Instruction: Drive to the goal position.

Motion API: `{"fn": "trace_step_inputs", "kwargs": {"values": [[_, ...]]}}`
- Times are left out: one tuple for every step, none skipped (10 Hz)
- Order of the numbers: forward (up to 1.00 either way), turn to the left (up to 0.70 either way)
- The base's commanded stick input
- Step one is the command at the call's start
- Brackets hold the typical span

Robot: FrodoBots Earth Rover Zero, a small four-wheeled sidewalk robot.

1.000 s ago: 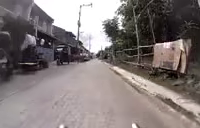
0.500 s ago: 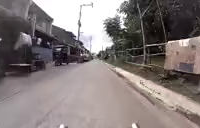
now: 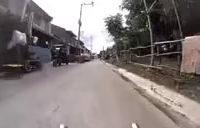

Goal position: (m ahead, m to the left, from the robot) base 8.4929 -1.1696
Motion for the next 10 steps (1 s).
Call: {"fn": "trace_step_inputs", "kwargs": {"values": [[1.0, 0.01], [1.0, 0.01], [1.0, 0.01], [1.0, 0.01], [1.0, 0.01], [1.0, 0.01], [1.0, 0.01], [1.0, 0.01], [1.0, 0.01], [1.0, 0.01]]}}
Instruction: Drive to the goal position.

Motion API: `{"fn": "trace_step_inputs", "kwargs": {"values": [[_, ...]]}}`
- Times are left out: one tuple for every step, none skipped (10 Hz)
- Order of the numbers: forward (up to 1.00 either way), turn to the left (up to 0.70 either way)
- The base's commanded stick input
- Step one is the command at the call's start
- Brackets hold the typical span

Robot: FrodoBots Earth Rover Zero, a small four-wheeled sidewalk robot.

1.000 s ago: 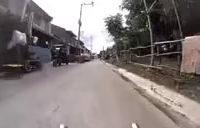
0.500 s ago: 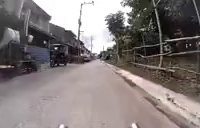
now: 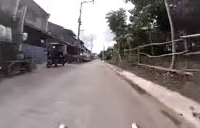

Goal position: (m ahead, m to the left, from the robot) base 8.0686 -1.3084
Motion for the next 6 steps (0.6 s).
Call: {"fn": "trace_step_inputs", "kwargs": {"values": [[1.0, -0.23], [1.0, -0.24], [1.0, 0.02], [1.0, 0.02], [1.0, 0.02], [1.0, 0.02]]}}
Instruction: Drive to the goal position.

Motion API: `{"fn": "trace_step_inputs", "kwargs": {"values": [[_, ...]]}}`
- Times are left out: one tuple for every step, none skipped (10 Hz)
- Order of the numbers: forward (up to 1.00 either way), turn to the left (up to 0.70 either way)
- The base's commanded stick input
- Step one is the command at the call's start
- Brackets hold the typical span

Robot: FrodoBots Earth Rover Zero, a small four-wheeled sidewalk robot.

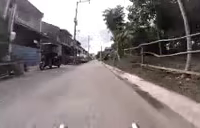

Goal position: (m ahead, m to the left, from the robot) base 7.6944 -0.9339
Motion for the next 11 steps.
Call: {"fn": "trace_step_inputs", "kwargs": {"values": [[1.0, 0.02], [1.0, 0.02], [1.0, 0.02], [1.0, 0.02], [1.0, 0.02], [1.0, 0.02], [1.0, 0.02], [1.0, 0.02], [1.0, 0.02], [1.0, 0.02], [1.0, 0.02]]}}
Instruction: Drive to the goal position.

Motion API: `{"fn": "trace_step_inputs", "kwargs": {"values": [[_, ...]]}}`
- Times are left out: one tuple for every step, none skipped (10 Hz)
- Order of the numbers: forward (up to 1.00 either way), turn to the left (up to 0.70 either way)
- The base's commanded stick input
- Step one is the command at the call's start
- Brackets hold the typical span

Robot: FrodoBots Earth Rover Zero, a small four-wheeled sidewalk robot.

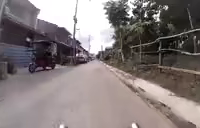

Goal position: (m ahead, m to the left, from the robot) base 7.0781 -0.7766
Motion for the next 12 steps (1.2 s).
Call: {"fn": "trace_step_inputs", "kwargs": {"values": [[1.0, 0.02], [1.0, 0.02], [1.0, 0.02], [1.0, 0.02], [1.0, -0.11], [1.0, -0.38], [1.0, -0.31], [1.0, 0.0], [1.0, 0.02], [1.0, 0.02], [1.0, 0.02], [1.0, 0.02]]}}
